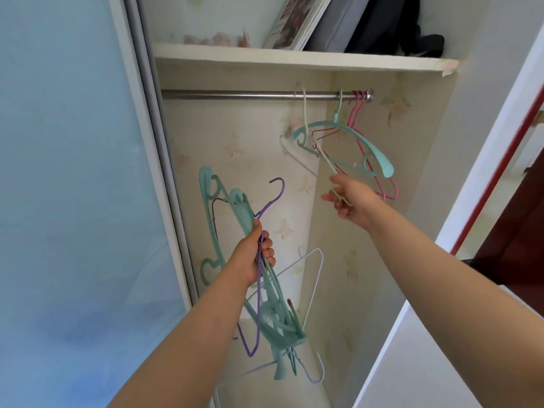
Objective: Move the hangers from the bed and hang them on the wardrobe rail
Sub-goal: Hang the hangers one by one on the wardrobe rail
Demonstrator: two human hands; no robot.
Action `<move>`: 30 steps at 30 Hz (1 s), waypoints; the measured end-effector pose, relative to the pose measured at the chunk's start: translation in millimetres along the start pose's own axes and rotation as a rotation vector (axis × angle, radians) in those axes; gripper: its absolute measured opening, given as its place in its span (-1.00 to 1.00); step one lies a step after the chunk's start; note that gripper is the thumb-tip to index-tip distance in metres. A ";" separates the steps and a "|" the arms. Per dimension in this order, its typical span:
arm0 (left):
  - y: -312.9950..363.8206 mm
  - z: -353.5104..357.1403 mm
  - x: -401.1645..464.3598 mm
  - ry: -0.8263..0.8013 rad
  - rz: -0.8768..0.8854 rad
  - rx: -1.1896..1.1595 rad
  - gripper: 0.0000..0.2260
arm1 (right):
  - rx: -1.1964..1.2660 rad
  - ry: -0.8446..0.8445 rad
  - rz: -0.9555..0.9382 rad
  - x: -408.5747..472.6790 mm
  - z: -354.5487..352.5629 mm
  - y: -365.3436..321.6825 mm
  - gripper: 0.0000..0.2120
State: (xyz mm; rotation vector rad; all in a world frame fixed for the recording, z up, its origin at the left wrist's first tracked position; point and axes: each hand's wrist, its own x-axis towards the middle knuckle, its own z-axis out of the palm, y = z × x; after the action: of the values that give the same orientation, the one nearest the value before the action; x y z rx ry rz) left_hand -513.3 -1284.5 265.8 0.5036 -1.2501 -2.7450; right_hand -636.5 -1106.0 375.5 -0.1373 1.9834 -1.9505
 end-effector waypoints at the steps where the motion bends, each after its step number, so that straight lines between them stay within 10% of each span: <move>1: 5.3 1.0 1.0 -0.013 0.000 -0.009 -0.61 | 0.024 -0.002 -0.021 4.3 1.6 -11.6 -0.82; 16: 40.6 -1.2 6.3 -0.006 0.074 0.006 -0.59 | 0.109 0.149 0.060 64.3 -6.2 -26.8 -0.78; 23: 31.2 -16.8 6.5 -0.080 0.061 -0.117 -0.70 | 0.010 0.171 0.041 54.0 -26.5 21.2 -0.35; 30: 32.5 -7.3 0.6 -0.116 0.062 -0.182 -0.66 | -0.671 -0.166 0.130 9.8 -23.0 186.0 -0.52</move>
State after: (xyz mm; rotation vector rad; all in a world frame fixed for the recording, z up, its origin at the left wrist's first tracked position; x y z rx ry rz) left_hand -513.5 -1311.4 285.4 0.2886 -1.0038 -2.8343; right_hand -620.1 -1078.8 190.5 -0.3138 2.3757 -1.0918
